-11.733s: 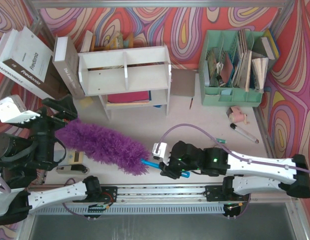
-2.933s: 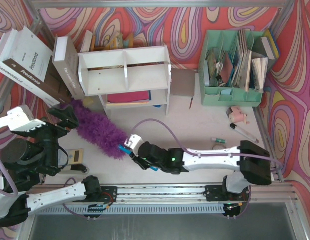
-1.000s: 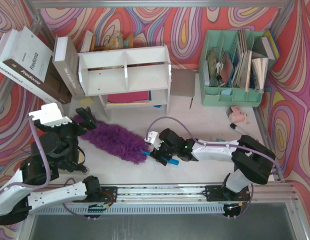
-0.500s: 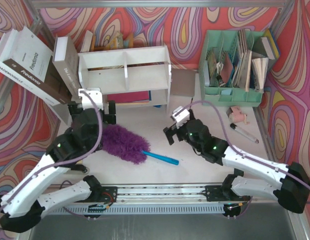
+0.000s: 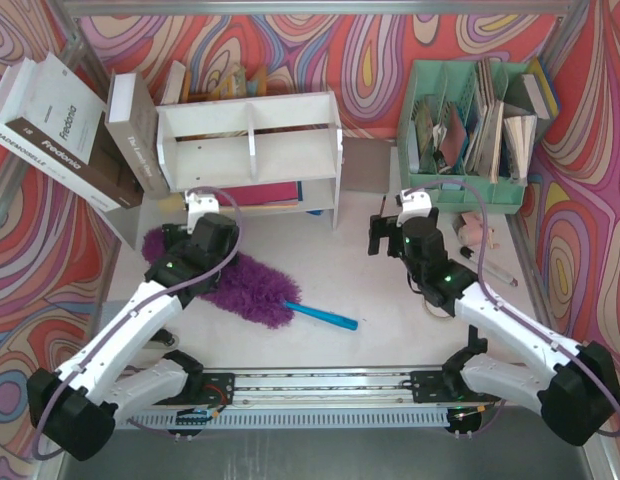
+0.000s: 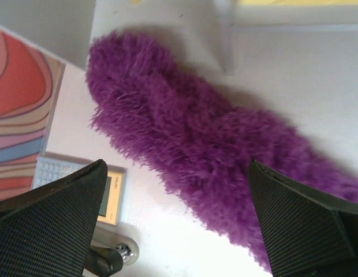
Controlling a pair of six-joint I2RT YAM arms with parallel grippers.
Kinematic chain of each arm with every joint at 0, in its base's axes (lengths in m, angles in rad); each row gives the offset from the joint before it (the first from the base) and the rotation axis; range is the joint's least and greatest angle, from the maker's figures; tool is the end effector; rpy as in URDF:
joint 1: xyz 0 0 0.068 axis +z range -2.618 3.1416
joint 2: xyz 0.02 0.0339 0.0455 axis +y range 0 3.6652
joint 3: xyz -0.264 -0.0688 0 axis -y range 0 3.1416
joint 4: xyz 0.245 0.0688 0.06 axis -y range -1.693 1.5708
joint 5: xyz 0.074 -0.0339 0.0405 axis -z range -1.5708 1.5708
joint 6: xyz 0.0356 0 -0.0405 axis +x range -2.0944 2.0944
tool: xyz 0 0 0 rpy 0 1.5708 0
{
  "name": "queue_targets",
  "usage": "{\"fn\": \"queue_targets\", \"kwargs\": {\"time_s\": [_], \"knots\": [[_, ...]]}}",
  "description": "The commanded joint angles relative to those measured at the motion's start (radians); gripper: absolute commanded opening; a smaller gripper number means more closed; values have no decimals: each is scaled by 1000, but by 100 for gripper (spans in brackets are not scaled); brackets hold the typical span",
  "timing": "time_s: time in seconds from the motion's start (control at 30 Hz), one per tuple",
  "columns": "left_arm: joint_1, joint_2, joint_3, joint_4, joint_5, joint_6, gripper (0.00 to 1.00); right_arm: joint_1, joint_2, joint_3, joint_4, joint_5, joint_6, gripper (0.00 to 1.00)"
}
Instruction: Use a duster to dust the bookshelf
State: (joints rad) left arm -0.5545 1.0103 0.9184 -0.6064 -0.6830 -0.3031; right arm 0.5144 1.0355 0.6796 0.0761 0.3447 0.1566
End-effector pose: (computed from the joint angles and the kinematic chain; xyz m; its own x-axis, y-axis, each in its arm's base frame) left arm 0.1878 -0.0899 0.3090 -0.5209 0.0503 -0.8521 -0.1656 0.9734 0.1586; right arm 0.2142 0.1072 0.2818 -0.2656 0.0185 -0.9639 -0.1406 0.9884 0.0577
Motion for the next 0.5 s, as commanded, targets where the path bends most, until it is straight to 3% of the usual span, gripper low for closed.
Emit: {"fn": "queue_targets", "kwargs": {"time_s": [0.0, 0.1, 0.27, 0.37, 0.47], "knots": [[84, -36, -127, 169, -98, 5, 99, -78, 38, 28, -33, -41, 58, 99], [132, -44, -210, 280, -159, 13, 99, -127, 65, 28, -28, -51, 62, 99], [137, -8, -457, 657, -294, 72, 99, -181, 107, 15, -1, -28, 63, 99], [151, 1, -546, 861, -267, 163, 98, -211, 113, -29, 64, -3, 32, 99], [201, 22, -569, 965, -191, 209, 98, -236, 103, -97, 165, 46, -16, 99]]}}
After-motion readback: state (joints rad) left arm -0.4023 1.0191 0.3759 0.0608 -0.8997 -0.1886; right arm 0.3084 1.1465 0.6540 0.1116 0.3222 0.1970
